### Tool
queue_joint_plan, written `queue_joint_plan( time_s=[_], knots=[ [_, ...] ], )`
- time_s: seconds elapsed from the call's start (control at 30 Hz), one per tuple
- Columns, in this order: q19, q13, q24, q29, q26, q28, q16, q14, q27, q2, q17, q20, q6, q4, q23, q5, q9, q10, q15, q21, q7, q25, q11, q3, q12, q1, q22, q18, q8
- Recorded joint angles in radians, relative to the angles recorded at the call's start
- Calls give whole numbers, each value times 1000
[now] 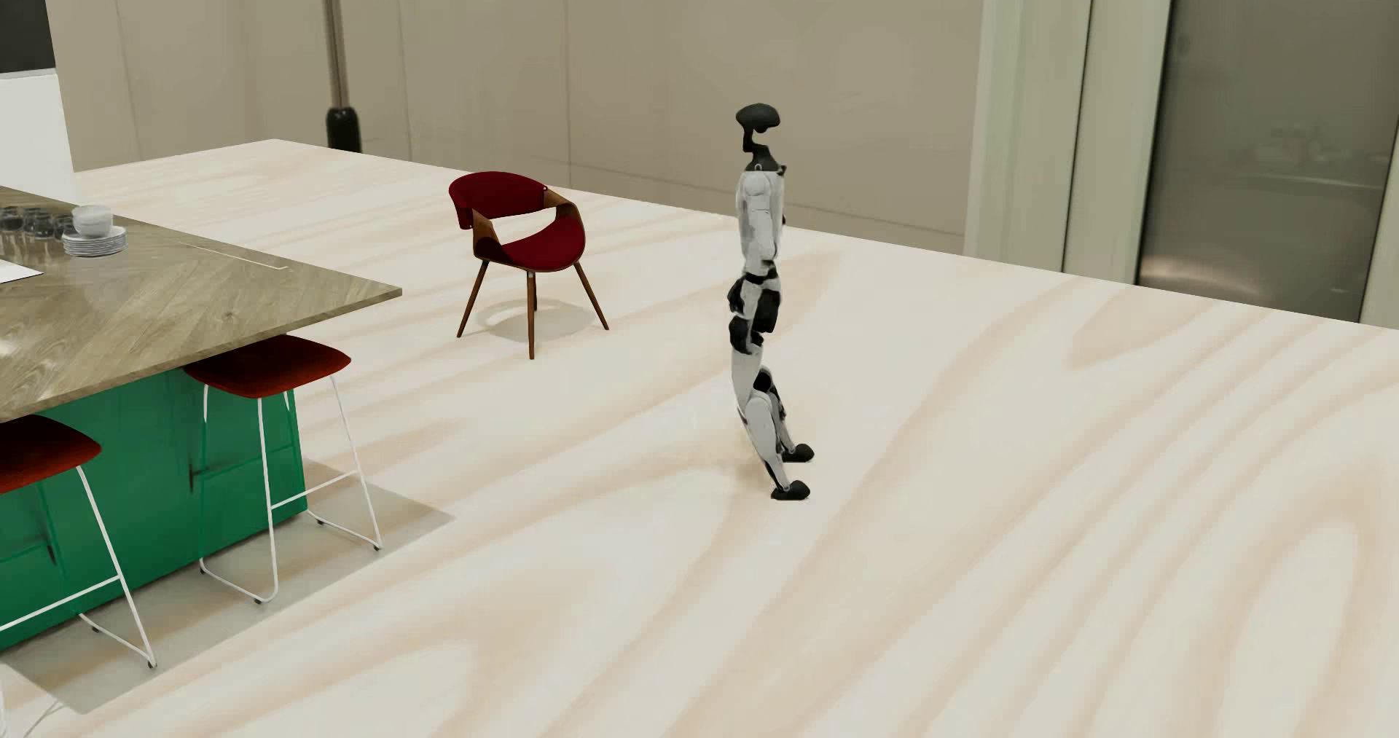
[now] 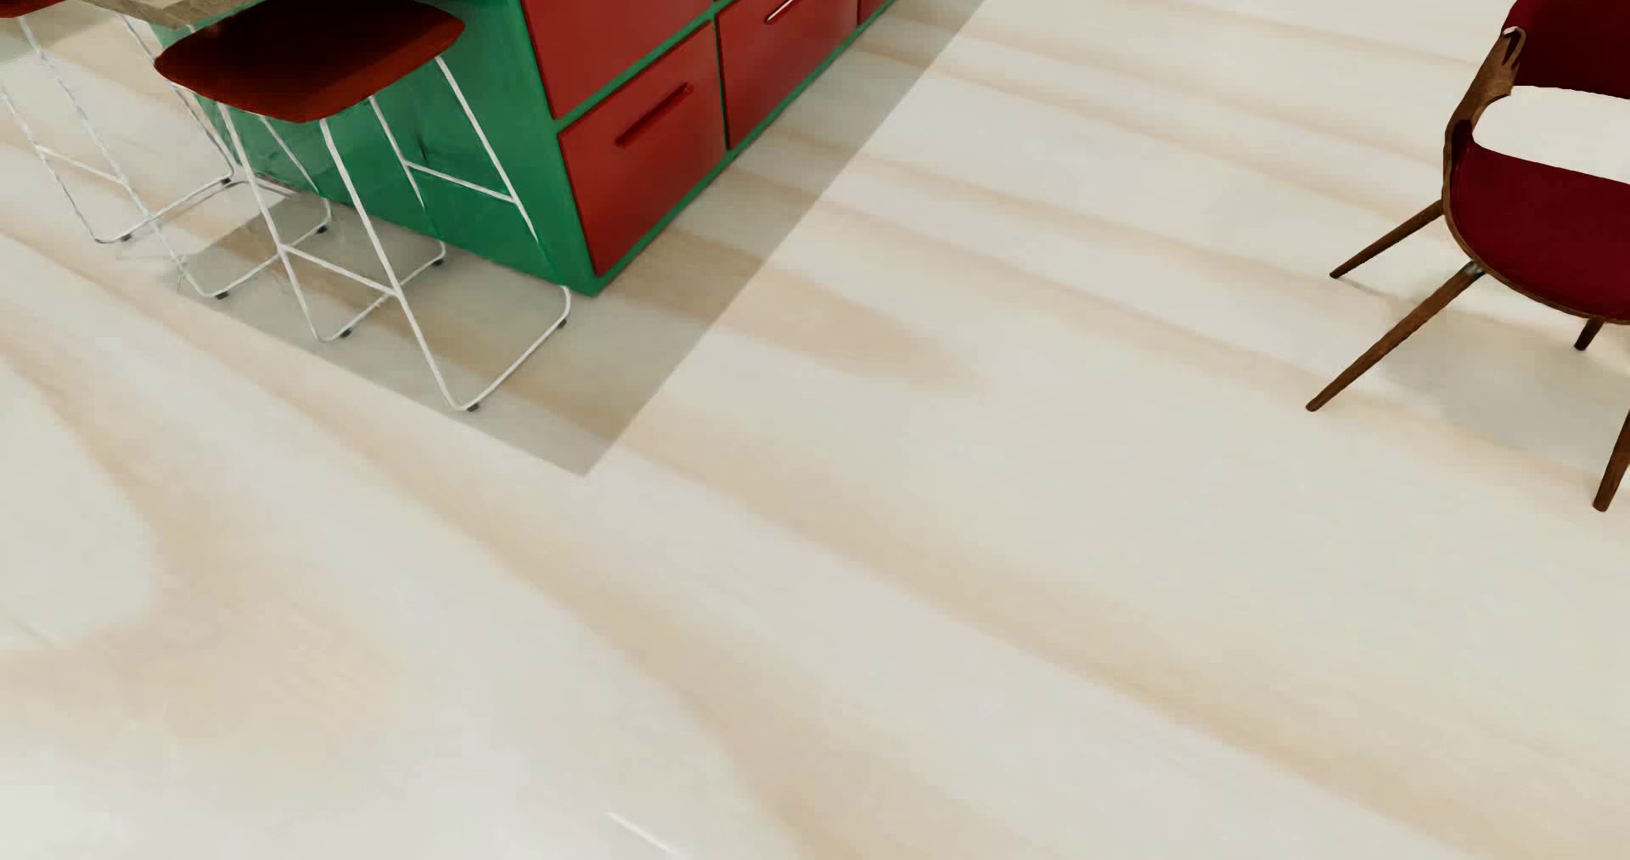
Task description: Extend upward
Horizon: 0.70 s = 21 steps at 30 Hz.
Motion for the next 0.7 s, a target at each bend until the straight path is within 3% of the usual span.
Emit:
queue_joint_plan(
  time_s=[0.07, 0.17, 0.23, 0.27, 0.37, 0.47, 0.57, 0.7],
  knots=[
    [0, -18, 0, 0, 0, 0, 25, 31, 0, 2, -10, 39, 0, 1, -105, 1, 10, -1, -12, -41, 0, 0, 7, 2, -36, -7, -123, 0, 0],
    [0, -165, 0, 0, 0, 0, 91, 57, 0, -5, -66, 175, 3, -1, -447, -1, 19, 1, -13, -231, 0, 0, 17, 13, -217, -16, -459, 0, 0],
    [0, -376, 0, 0, 0, 0, 131, 53, 0, -17, -111, 266, 11, -4, -656, -5, 12, 0, -8, -373, 0, 0, 19, 11, -438, -27, -667, 0, 0],
    [0, -491, 0, 0, 0, 0, 170, 33, 0, 22, -132, 256, -4, -12, -742, -20, 39, -2, -11, -425, 0, 0, 30, 13, -590, 12, -732, 0, 0],
    [0, -879, 0, 0, 0, 0, 208, 29, 0, 37, -196, 355, 2, -17, -882, -22, 40, -5, -8, -559, 0, 0, 25, 5, -999, 16, -846, 0, 0],
    [0, -1153, 0, 0, 0, 0, 231, 14, 0, 49, -229, 472, 8, -21, -982, -24, 29, -11, -1, -658, 0, 0, 18, 9, -1284, 28, -944, 0, 0],
    [0, -1267, 0, 0, 0, 0, 256, -1, 0, 58, -253, 569, 18, -21, -1083, -24, 3, -14, 7, -728, 0, 0, 10, 17, -1397, 36, -1076, 0, 0],
    [0, -1259, 0, 0, 0, 0, 291, -14, 0, 77, -279, 586, 26, -25, -1165, -28, -17, -16, 18, -774, 0, 0, 3, 41, -1404, 54, -1175, 0, 0]
  ],
)
